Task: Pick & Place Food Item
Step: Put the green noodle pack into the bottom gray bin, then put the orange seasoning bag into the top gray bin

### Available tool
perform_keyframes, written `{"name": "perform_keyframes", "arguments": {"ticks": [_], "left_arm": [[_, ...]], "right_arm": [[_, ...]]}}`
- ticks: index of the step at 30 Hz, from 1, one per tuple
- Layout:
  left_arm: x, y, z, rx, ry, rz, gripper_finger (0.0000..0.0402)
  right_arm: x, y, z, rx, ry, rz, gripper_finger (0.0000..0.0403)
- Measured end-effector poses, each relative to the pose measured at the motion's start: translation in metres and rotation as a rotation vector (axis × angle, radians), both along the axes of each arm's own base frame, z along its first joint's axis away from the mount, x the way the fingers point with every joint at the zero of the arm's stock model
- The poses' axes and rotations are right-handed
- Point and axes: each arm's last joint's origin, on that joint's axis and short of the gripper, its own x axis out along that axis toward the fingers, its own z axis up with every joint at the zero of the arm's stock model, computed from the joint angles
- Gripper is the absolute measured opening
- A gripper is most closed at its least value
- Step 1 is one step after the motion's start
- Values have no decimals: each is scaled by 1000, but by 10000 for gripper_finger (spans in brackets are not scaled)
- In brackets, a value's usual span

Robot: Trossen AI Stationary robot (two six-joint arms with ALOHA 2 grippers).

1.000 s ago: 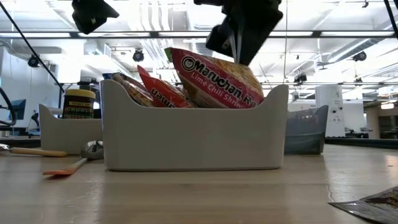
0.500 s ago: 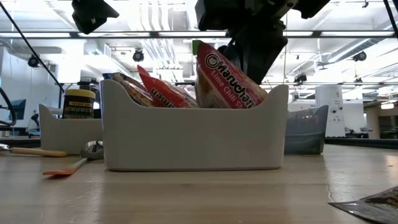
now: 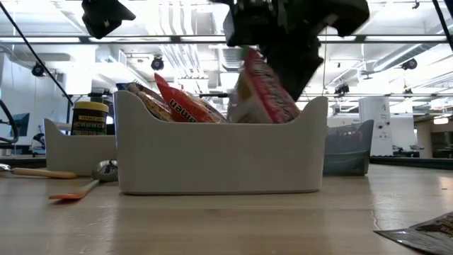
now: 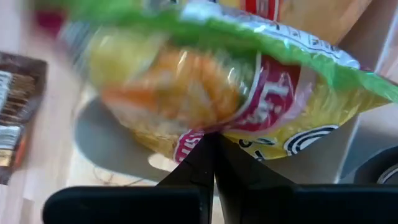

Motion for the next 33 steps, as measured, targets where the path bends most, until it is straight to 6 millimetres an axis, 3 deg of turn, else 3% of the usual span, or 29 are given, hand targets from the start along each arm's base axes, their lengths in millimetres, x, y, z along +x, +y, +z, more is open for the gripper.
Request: {"name": "perform_keyframes", "arguments": {"ticks": [8,18,25,33], "left_arm": [[0,0,0,2,0,3,218],[-1,0,-2,5,19,-1,218],[0,-1,0,-14,9,-19,218],[-1,-1,-2,-14,23,-24,218]], "right_arm": [[-1,0,-3,7,15,-45,8],[-7,1,41,76,-54,-114,8],[-24,0,65,133,-17,-343,8],[-39,23,78,184,10,-443,12]]}}
